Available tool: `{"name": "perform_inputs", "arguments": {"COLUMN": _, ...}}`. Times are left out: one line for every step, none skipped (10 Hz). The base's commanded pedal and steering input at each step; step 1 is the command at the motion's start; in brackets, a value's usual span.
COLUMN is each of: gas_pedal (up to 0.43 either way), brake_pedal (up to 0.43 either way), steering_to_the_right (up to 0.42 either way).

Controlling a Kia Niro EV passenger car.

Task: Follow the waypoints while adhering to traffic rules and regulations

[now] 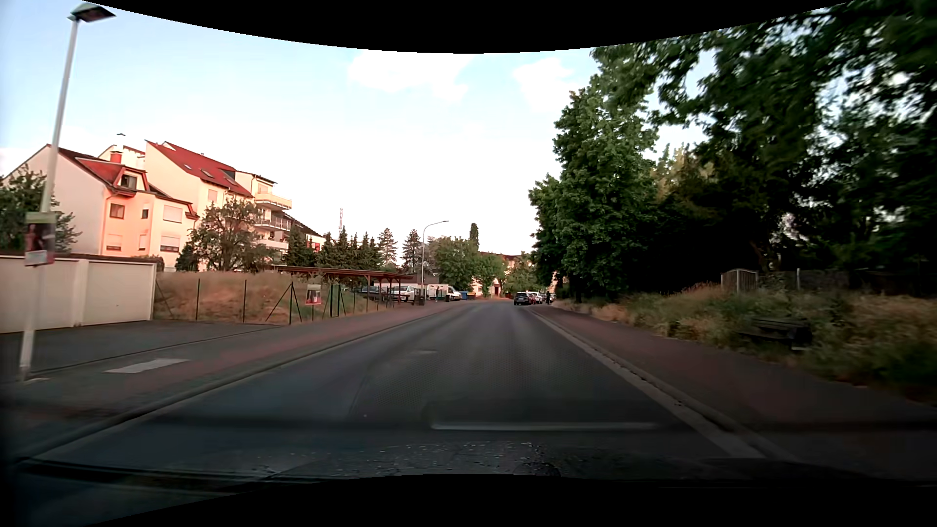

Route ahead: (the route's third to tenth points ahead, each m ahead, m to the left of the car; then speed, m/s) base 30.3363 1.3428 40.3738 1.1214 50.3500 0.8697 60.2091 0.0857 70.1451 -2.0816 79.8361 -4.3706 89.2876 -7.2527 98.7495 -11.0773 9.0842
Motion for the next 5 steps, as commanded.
{"name": "perform_inputs", "arguments": {"gas_pedal": 0.028, "brake_pedal": 0.0, "steering_to_the_right": -0.006}}
{"name": "perform_inputs", "arguments": {"gas_pedal": 0.028, "brake_pedal": 0.0, "steering_to_the_right": -0.006}}
{"name": "perform_inputs", "arguments": {"gas_pedal": 0.028, "brake_pedal": 0.0, "steering_to_the_right": -0.005}}
{"name": "perform_inputs", "arguments": {"gas_pedal": 0.028, "brake_pedal": 0.0, "steering_to_the_right": -0.005}}
{"name": "perform_inputs", "arguments": {"gas_pedal": 0.028, "brake_pedal": 0.0, "steering_to_the_right": -0.005}}
